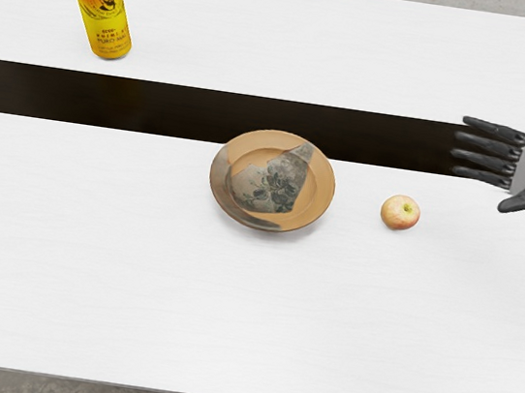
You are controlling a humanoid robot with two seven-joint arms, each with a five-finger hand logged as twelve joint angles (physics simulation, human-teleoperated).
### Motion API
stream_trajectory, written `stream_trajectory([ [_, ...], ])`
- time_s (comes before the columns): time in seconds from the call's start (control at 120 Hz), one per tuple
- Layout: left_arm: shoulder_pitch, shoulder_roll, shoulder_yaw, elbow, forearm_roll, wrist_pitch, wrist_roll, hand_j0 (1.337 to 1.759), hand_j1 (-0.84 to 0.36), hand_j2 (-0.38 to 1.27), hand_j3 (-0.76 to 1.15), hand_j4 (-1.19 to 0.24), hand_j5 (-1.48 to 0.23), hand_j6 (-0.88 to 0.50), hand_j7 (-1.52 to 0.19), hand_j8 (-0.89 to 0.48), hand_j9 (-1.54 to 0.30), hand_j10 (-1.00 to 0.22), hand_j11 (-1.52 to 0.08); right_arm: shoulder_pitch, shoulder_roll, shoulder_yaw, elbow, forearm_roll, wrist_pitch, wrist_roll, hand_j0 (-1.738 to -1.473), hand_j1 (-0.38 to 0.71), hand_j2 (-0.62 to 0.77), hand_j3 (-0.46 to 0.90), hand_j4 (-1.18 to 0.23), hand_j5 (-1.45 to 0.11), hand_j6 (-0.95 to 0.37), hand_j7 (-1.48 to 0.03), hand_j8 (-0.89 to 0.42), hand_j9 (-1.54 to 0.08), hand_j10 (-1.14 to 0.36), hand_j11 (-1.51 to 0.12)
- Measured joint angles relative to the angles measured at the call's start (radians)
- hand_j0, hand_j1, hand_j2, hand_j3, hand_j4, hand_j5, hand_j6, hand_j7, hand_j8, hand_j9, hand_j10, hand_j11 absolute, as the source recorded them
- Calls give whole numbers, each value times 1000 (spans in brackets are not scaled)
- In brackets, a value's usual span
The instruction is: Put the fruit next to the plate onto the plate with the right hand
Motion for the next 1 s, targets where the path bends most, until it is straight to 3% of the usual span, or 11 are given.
stream_trajectory([
  [0.142,0,0,0,0,0,0,0,1658,349,0,0,0,0,0,0,0,0,0,0,0,13,8,-2,0,0,0,-1658,-327,-3,0,-16,-24,-15,-25,-16,-24,-17,-24],
  [0.225,0,0,0,0,0,0,0,1658,349,0,0,0,0,0,0,0,0,0,0,45,34,16,24,-53,0,-3,-1658,-321,-4,0,-22,-31,-20,-32,-21,-31,-22,-31],
  [0.325,0,0,0,0,0,0,0,1658,349,0,0,0,0,0,0,0,0,0,0,84,26,21,151,-226,-4,-8,-1658,-299,-7,0,-40,-55,-39,-55,-40,-55,-41,-55],
  [0.392,0,0,0,0,0,0,0,1658,349,0,0,0,0,0,0,0,0,0,0,101,23,22,249,-404,-62,-36,-1658,-290,-9,0,-48,-65,-48,-65,-48,-65,-49,-65],
  [0.508,0,0,0,0,0,0,0,1658,349,0,0,0,0,0,0,0,0,0,0,110,26,82,324,-565,-58,-73,-1658,-284,-10,0,-55,-72,-55,-72,-55,-71,-55,-71],
  [0.633,0,0,0,0,0,0,0,1658,349,0,0,0,0,0,0,0,0,0,0,170,65,37,350,-764,-135,-135,-1658,-262,-13,0,-75,-96,-76,-96,-75,-96,-75,-96],
  [0.733,0,0,0,0,0,0,0,1658,349,0,0,0,0,0,0,0,0,0,0,209,180,-2,352,-883,-208,-179,-1658,-248,-16,0,-87,-111,-88,-111,-87,-111,-87,-111],
  [0.817,0,0,0,0,0,0,0,1658,349,0,0,0,0,0,0,0,0,0,0,217,230,-32,351,-961,-284,-194,-1658,-219,-21,0,-112,-142,-113,-142,-112,-142,-111,-142],
  [1.0,0,0,0,0,0,0,0,1658,349,0,0,0,0,0,0,0,0,0,0,210,247,-159,350,-1034,-518,-204,-1658,-193,-25,0,-134,-171,-135,-171,-134,-171,-133,-171],
])
